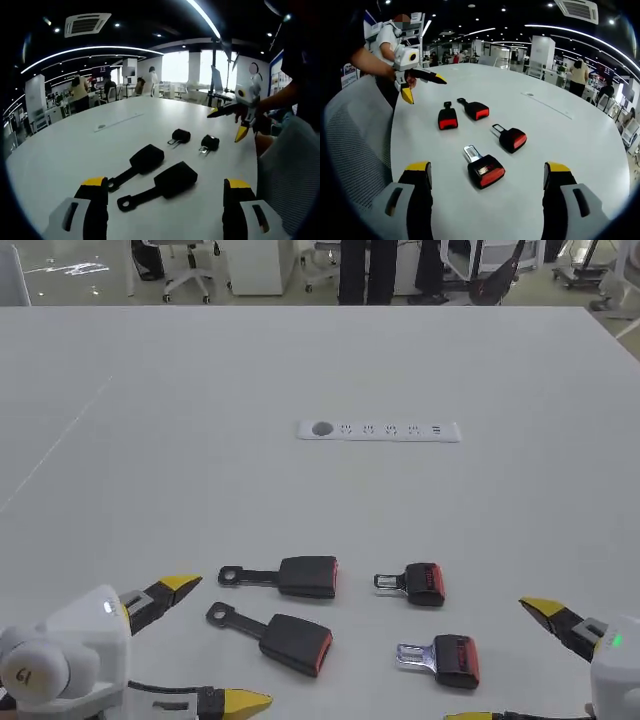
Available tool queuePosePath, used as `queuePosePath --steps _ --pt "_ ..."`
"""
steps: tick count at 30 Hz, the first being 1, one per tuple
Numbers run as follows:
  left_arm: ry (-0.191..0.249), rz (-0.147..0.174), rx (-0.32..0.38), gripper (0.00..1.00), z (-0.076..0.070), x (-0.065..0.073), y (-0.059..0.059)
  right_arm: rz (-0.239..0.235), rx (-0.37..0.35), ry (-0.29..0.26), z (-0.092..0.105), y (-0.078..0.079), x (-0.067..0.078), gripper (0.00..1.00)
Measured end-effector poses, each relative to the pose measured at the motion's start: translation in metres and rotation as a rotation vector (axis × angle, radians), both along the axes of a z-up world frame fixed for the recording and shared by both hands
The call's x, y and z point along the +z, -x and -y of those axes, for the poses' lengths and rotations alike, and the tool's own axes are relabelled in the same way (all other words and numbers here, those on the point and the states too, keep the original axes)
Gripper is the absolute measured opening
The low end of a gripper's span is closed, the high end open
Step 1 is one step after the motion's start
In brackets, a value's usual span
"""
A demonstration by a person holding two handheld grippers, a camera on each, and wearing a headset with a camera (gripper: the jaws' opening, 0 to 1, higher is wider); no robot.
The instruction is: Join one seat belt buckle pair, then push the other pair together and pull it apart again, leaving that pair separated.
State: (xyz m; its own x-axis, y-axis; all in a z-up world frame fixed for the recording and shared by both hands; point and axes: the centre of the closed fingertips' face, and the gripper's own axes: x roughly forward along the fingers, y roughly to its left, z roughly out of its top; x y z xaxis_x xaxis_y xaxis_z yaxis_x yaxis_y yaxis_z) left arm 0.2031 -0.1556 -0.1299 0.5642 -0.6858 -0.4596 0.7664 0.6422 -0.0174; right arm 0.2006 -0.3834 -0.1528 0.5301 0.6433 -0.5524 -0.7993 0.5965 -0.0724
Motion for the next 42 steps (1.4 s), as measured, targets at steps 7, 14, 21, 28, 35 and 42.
queuePosePath --steps 7,14,21,28,35,42 --pt "-0.029 -0.011 -0.058 0.92 0.011 -0.001 -0.006 -0.011 0.028 0.037 0.004 -0.001 -0.008 0.87" --pt "-0.086 -0.039 -0.145 0.86 0.022 -0.01 -0.006 -0.014 0.068 0.082 0.005 -0.001 -0.012 0.78" --pt "-0.162 -0.076 -0.247 0.79 0.032 -0.021 -0.004 -0.012 0.119 0.11 0.003 -0.003 -0.015 0.69" --pt "-0.236 -0.104 -0.355 0.73 0.042 -0.03 -0.002 -0.017 0.17 0.141 0.001 -0.004 -0.017 0.62" --pt "-0.302 -0.12 -0.436 0.64 0.042 -0.04 -0.008 -0.022 0.218 0.173 0.001 -0.006 -0.02 0.55" --pt "-0.37 -0.132 -0.516 0.6 0.042 -0.049 -0.01 -0.037 0.292 0.214 0.001 -0.007 -0.025 0.47"
